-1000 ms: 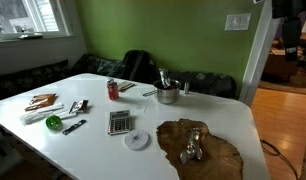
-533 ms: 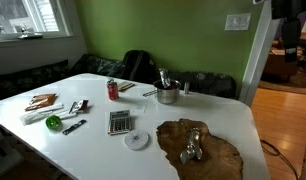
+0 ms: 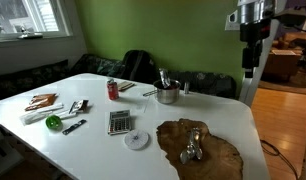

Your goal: Put the calculator on the wooden plate

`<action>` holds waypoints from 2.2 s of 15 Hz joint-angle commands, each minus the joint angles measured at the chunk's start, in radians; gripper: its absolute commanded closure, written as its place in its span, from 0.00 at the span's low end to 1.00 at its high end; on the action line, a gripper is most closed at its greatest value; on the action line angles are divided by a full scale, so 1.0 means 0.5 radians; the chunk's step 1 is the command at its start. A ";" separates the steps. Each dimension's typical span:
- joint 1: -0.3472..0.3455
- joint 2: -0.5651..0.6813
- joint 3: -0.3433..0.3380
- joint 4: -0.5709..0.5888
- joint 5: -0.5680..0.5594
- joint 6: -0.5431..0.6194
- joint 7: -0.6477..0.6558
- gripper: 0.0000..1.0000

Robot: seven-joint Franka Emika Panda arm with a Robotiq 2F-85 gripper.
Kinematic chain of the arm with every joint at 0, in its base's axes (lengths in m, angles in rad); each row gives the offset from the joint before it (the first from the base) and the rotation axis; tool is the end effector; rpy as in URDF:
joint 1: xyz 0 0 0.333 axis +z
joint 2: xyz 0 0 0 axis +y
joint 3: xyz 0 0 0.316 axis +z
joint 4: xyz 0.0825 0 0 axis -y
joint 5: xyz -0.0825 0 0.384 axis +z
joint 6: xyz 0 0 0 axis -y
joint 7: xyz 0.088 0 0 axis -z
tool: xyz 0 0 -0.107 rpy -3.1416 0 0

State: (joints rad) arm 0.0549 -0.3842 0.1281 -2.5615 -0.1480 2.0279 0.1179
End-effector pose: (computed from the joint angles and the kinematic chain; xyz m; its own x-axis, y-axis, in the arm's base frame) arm 0.3873 0.0620 0.3866 0.9840 0.1134 -0.1377 0.1381 -0.9729 0.1856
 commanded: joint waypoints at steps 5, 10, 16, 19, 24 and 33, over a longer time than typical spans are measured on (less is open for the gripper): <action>-0.099 0.414 0.042 0.256 -0.632 0.192 0.530 0.00; -0.114 0.584 0.020 0.402 -0.714 0.153 0.626 0.00; -0.030 1.038 0.047 0.831 -0.688 0.508 0.666 0.00; 0.083 1.347 0.045 1.125 -0.570 0.705 0.480 0.00; 0.238 1.541 -0.013 1.331 -0.402 0.725 0.167 0.00; 0.291 2.061 0.099 1.837 0.071 0.541 -0.017 0.00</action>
State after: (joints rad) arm 0.1684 0.5156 0.1680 -1.7666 -0.2158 2.3752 0.1164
